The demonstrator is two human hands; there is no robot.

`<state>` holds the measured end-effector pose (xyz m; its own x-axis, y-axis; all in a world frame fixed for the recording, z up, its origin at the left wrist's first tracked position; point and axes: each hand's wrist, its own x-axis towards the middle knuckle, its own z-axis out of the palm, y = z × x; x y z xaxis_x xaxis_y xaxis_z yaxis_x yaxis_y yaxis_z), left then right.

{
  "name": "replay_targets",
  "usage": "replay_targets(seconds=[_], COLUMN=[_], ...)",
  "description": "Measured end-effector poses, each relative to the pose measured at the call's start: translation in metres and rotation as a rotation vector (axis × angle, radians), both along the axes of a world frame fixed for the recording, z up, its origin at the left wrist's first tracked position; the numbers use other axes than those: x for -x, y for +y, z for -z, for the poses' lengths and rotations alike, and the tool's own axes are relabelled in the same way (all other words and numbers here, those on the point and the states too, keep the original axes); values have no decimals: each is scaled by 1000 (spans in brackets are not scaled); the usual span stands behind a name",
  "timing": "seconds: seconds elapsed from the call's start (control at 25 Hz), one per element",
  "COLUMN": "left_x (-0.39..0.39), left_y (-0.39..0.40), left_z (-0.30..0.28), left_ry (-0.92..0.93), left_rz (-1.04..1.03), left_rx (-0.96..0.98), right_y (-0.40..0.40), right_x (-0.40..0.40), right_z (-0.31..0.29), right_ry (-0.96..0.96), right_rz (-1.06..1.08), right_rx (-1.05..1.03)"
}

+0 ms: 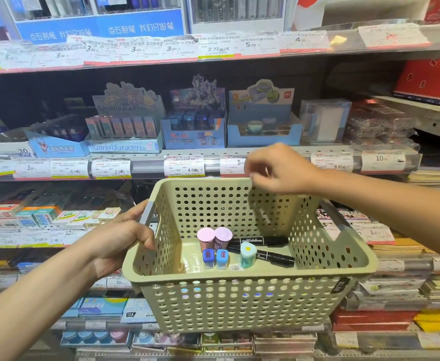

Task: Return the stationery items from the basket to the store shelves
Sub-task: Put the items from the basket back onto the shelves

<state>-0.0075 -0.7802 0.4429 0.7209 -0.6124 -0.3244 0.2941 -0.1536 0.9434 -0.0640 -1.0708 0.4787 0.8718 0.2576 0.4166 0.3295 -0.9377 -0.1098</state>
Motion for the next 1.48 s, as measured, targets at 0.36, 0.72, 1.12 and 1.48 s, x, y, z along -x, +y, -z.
replay_targets(seconds=[0.36, 0.72, 1.12, 1.48], left_x=[8, 16, 15, 18], left_y=[-4, -9, -9, -10], left_z=[-2, -4, -5, -7], left_ry=[-38, -56, -43, -44], left_rz=[9, 16, -3, 5], left_rx=[-43, -51, -69, -71], right_y=[37, 37, 16, -36], right_x=[-4, -11, -6, -11], right_z=[62, 90, 28, -38], right_ry=[675, 754, 781, 343], right_rz=[-39, -24, -15, 97], right_rx=[535, 627, 54, -348])
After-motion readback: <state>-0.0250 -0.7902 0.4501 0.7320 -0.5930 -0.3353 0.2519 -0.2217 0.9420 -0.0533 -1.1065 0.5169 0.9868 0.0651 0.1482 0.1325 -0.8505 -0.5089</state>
